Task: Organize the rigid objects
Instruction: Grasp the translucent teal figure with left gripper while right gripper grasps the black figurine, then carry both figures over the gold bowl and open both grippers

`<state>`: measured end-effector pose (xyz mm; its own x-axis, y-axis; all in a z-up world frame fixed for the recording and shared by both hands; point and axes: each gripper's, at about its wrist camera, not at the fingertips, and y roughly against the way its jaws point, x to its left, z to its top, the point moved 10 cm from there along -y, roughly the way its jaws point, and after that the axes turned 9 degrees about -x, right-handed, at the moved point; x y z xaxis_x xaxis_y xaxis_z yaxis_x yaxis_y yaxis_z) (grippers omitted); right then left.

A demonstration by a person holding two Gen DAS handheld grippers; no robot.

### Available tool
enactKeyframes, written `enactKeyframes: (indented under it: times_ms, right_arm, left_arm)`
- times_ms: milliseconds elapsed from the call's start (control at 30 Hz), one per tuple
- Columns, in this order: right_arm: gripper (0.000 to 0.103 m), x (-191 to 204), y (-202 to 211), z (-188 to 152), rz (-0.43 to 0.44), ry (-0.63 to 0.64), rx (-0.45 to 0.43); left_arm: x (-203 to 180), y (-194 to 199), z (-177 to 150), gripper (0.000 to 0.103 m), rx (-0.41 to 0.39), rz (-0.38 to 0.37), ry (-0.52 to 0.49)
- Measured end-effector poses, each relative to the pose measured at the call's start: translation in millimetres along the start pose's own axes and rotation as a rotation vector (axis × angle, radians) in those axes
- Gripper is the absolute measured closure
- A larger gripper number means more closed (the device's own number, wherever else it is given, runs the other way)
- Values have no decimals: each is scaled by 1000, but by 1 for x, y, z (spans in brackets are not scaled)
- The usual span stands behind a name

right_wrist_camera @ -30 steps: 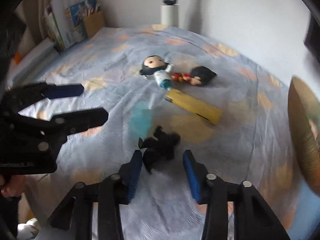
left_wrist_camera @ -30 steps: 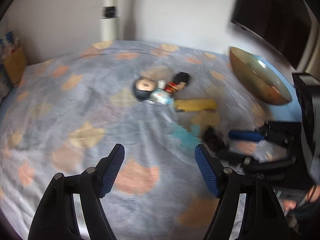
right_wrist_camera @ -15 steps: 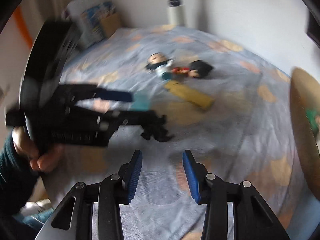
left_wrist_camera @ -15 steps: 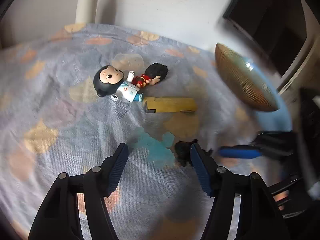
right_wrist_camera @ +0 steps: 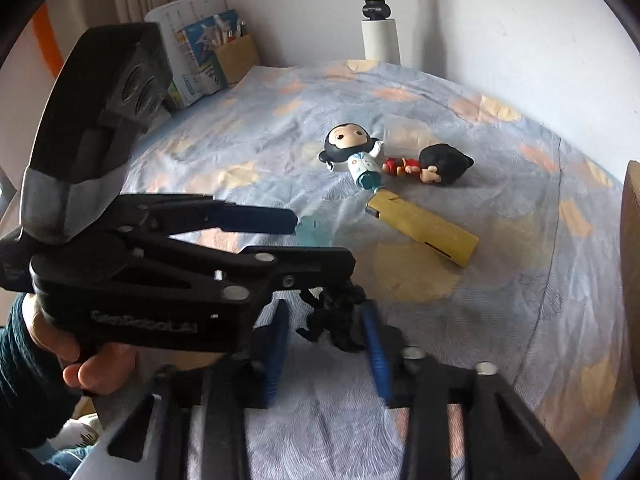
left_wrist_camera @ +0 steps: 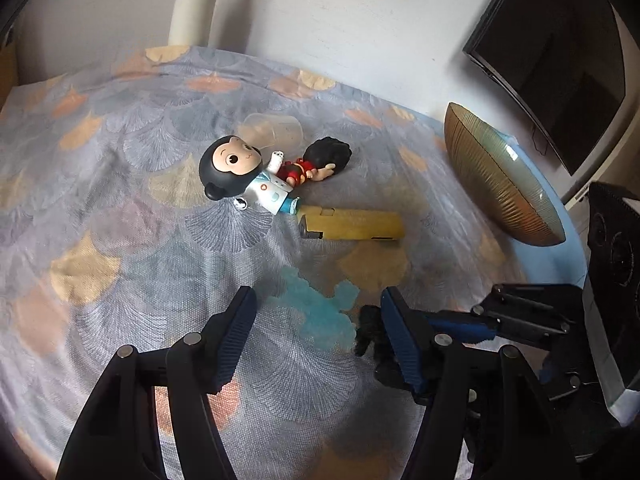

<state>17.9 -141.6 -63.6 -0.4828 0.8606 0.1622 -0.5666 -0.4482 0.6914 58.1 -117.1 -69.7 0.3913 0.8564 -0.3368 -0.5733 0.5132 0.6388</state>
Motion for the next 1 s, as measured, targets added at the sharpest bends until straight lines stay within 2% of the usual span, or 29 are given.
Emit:
enactKeyframes:
  times_ms: [100,133,167,300,400,433,600,867,900,933,1000]
  right_arm:
    - [73,-2,6,-4,0,-12,-5]
    - [73,-2,8,-5,-4,-3,-6]
    - [73,-1,11,-7,-4,6,-9]
    - [73,-1,23,-16,-28,37,-12]
    - [73,-5,34,-28,-43,36,-9]
    - [73,-7,39,-32,-50,29,-10]
    - [73,-3,55,-39,-36,14,-28]
    - [73,12,65,-59,-60,21,-10]
    - [73,13,64,-62,-60,15,-3]
    - [73,14,63,-64,-64,9,2]
    - [69,15,60,-68,-62,-6,15]
  left_arm:
    - [-1,0,0,41,-10,16,-7]
    - [-2,-1,-1,44,-10,28,-20]
    - [-3,-2,-2,50,-7,36,-34]
    - [-3,-5,0,61,-12,69,-47]
    - [0,0,2,71,-31,47,-15]
    - [0,6,4,80,-55,36,-8]
    - [22,47,6,80,-132,90,35]
    - [43,75,-41,78,-73,69,70]
    - [44,74,-45,75,-65,78,76]
    - [46,72,-49,62,-57,94,81]
    - [46,74,-52,56,-70,111,82]
